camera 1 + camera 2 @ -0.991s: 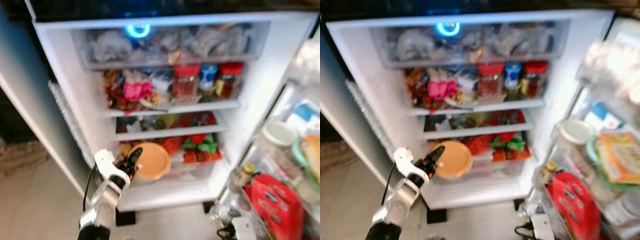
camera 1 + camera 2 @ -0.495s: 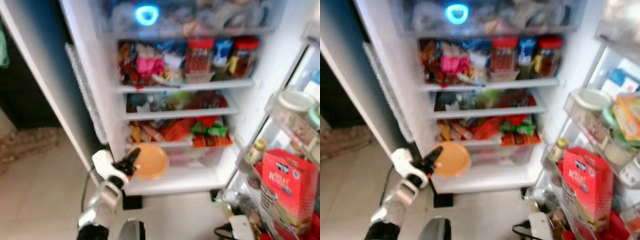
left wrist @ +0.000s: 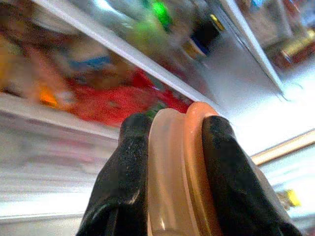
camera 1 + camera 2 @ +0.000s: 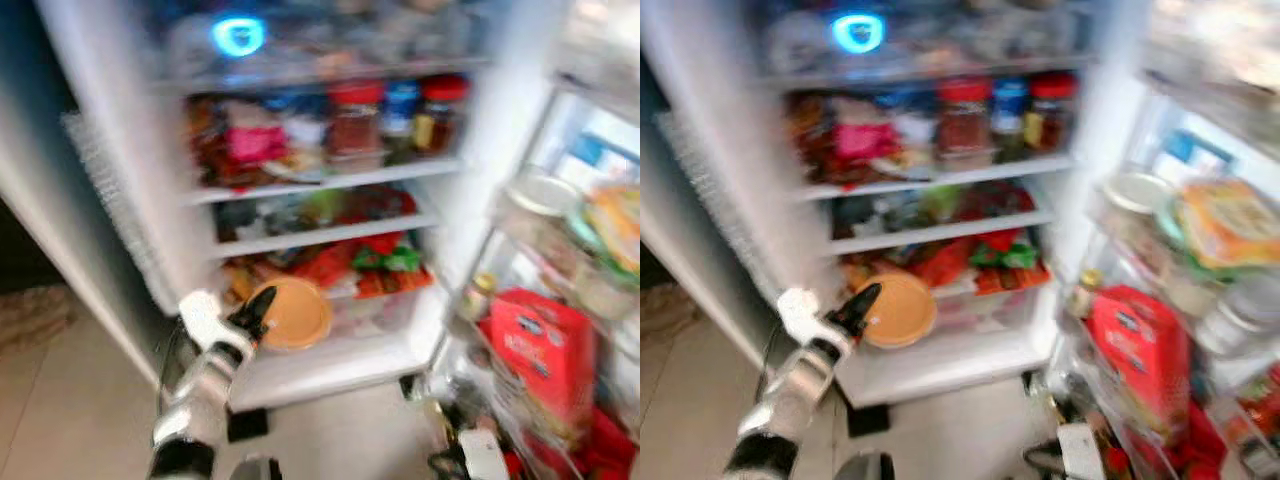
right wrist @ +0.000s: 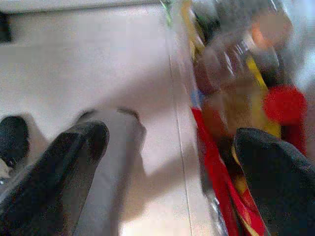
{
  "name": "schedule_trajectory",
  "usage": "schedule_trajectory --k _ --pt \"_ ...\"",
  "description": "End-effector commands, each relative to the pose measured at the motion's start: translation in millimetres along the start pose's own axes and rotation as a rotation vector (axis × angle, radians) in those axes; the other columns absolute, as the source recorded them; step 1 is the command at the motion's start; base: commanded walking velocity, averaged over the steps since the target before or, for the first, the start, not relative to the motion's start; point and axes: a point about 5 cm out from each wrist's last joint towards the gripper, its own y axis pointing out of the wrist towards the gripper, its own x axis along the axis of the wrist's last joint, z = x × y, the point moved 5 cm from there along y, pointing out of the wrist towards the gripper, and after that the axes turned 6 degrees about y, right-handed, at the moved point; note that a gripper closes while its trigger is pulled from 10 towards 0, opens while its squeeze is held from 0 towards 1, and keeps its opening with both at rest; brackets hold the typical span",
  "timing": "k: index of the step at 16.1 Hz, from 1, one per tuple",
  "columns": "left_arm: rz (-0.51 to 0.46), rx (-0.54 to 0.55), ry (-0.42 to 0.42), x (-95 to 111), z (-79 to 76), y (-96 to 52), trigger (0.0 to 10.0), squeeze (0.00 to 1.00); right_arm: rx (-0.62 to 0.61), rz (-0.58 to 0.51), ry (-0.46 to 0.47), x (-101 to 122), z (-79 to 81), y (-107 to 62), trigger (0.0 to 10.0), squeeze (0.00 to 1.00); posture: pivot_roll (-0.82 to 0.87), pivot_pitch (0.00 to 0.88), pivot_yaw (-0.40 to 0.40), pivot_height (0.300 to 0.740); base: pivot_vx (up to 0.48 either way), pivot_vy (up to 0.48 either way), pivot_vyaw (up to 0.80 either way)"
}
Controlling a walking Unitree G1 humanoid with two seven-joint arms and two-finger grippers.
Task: Restocking fridge
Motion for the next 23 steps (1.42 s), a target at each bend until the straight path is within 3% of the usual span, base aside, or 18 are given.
schedule_trajectory --k 1,14,23 --pt "-0.006 -0.005 0.011 5.7 2.5 0.2 10.0 0.0 0.005 -0.03 0.017 10.9 4.2 1.6 10.0 0.0 -0.03 0.0 -0.02 0.645 0.266 0.0 0.0" --pt "-0.014 -0.028 -0.03 7.0 -1.1 2.5 10.0 0.0 0.036 -0.054 0.03 13.5 7.4 1.2 10.0 0.0 -0.03 0.0 -0.021 0.645 0.277 0.0 0.0" --pt "-0.067 0.01 -0.063 19.7 4.3 10.5 10.0 0.0 0.053 -0.055 0.018 14.1 9.5 1.3 10.0 0.0 -0.04 0.0 -0.021 0.645 0.296 0.0 0.0"
